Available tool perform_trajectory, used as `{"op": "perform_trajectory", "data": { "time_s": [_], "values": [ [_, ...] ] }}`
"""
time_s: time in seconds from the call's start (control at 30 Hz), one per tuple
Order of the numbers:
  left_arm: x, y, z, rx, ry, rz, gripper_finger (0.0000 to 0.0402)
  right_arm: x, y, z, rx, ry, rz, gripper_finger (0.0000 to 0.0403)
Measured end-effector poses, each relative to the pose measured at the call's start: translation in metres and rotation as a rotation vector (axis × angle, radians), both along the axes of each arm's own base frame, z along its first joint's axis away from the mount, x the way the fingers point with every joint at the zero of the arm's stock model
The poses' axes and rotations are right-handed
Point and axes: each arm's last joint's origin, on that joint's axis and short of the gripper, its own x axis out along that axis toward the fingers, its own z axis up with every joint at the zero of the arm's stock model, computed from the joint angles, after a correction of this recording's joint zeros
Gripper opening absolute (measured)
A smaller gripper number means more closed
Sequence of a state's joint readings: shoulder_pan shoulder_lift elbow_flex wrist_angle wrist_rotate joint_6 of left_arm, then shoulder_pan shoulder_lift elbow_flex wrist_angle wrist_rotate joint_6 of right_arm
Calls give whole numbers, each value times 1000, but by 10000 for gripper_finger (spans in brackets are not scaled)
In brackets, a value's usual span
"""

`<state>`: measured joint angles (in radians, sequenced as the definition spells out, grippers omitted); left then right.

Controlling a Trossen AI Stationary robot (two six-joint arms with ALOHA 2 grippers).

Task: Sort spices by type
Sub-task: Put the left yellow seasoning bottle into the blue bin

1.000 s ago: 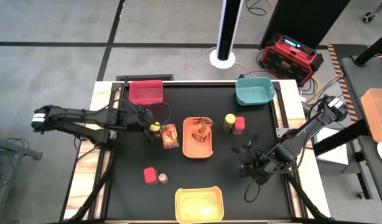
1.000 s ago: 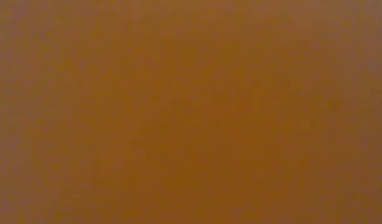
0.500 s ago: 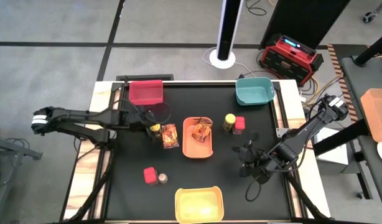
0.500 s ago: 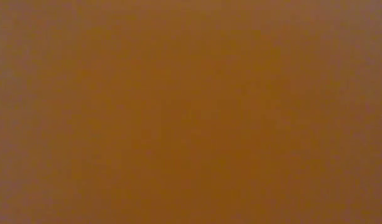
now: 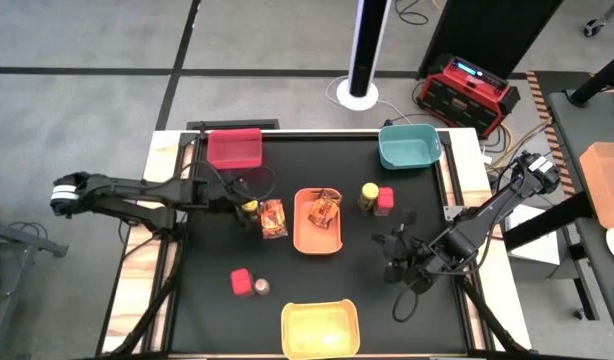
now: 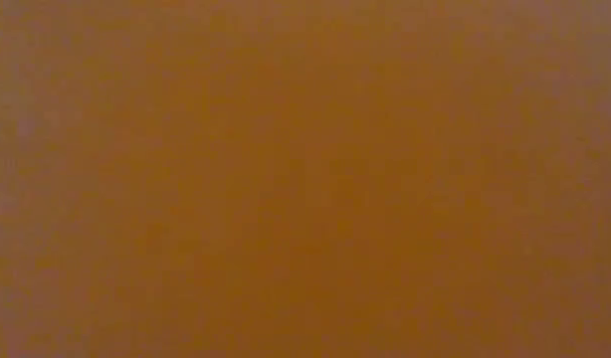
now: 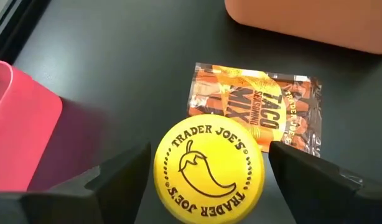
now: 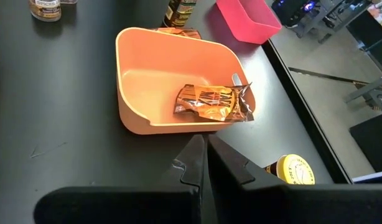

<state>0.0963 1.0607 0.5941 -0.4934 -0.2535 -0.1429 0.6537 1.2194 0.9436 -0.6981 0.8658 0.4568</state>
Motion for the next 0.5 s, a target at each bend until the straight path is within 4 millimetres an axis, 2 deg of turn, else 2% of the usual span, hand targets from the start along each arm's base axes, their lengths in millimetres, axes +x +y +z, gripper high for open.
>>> {"op": "perform_trajectory", "data": {
  "time_s": [0.17,0.4,0.5],
  "values": [
    [-2,0,-4,-2,12,1,295,0,0,0,0,0,0,12],
    [-2,0,-6,-6,5,5,214,0,0,0,-2,1,1,12],
    [-1,0,-5,-5,-1,5,209,0,0,-1,-1,2,0,12]
  ]
}}
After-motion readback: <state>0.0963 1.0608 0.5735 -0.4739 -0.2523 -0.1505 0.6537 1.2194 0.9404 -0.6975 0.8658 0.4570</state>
